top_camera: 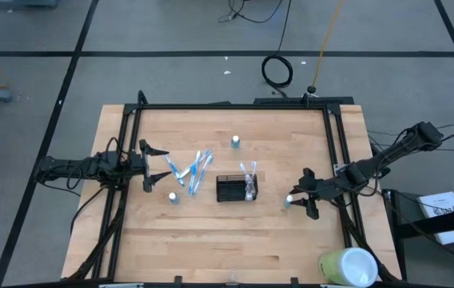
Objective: Pick & Place toothbrushing station
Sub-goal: Put the bottom right mouthwash into the middle section of the wire organizer
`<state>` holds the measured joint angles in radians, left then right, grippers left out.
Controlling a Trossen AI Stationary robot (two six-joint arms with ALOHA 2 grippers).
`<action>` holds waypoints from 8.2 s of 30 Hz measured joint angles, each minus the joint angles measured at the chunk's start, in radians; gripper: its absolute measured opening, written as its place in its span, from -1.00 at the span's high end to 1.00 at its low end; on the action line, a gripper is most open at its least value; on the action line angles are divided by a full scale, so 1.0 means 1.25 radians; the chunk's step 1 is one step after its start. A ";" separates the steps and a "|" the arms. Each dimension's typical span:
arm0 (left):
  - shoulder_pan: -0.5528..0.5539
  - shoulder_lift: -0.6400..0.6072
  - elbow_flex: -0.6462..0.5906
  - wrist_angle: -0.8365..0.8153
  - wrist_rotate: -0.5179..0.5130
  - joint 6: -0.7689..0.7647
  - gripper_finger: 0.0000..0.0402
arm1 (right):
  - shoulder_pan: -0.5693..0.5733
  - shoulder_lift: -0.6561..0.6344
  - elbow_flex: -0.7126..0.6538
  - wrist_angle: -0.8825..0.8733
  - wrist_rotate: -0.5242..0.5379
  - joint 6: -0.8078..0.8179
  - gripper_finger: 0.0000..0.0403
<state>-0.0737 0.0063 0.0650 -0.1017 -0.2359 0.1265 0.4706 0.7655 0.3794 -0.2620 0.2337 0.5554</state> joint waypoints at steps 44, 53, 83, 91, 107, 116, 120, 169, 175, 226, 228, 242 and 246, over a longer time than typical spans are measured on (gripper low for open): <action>0.000 0.000 0.000 0.000 0.000 0.000 -0.75 | 0.000 0.075 0.000 0.099 -0.020 -0.083 0.42; 0.000 0.000 0.000 0.000 0.000 0.000 -0.75 | 0.000 0.075 0.000 0.123 -0.019 -0.108 0.59; 0.000 0.000 0.000 0.000 0.000 0.000 -0.75 | -0.199 0.309 0.318 0.535 -0.195 -0.581 0.59; 0.000 0.000 0.000 0.000 0.000 0.000 -0.75 | -0.215 0.311 0.341 0.539 -0.254 -0.574 0.59; 0.000 0.000 0.000 0.198 0.006 -0.168 -0.75 | -0.247 0.425 0.341 0.678 -0.254 -0.534 0.59; 0.000 0.011 0.000 0.219 -0.149 -0.229 -0.75 | -0.289 0.500 0.341 0.754 -0.254 -0.495 0.59; 0.001 0.055 -0.001 0.197 -0.142 -0.326 -0.75 | -0.297 0.499 0.341 0.754 -0.253 -0.496 0.59; -0.090 1.246 0.661 0.330 -0.111 -0.020 -0.17 | -0.321 0.499 0.341 0.667 -0.248 -0.534 0.56; -0.090 1.246 0.660 0.336 -0.104 -0.034 0.41 | -0.322 0.498 0.341 0.669 -0.241 -0.538 0.53; -0.048 1.171 0.657 0.442 0.377 -0.202 0.40 | -0.302 0.618 0.396 0.991 -0.462 -0.527 -0.04; -0.048 1.172 0.657 0.459 0.379 -0.207 0.41 | -0.302 0.618 0.396 0.991 -0.462 -0.527 -0.04; -0.048 1.170 0.658 0.465 0.359 -0.210 0.40 | -0.302 0.618 0.396 0.991 -0.462 -0.527 -0.04; -0.048 1.169 0.658 0.465 0.357 -0.211 0.40 | -0.302 0.618 0.396 0.990 -0.462 -0.527 -0.04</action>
<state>-0.1341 1.4673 0.8875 0.4799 0.2107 -0.1373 0.0933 1.5379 0.8750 0.9759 -0.3437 -0.1036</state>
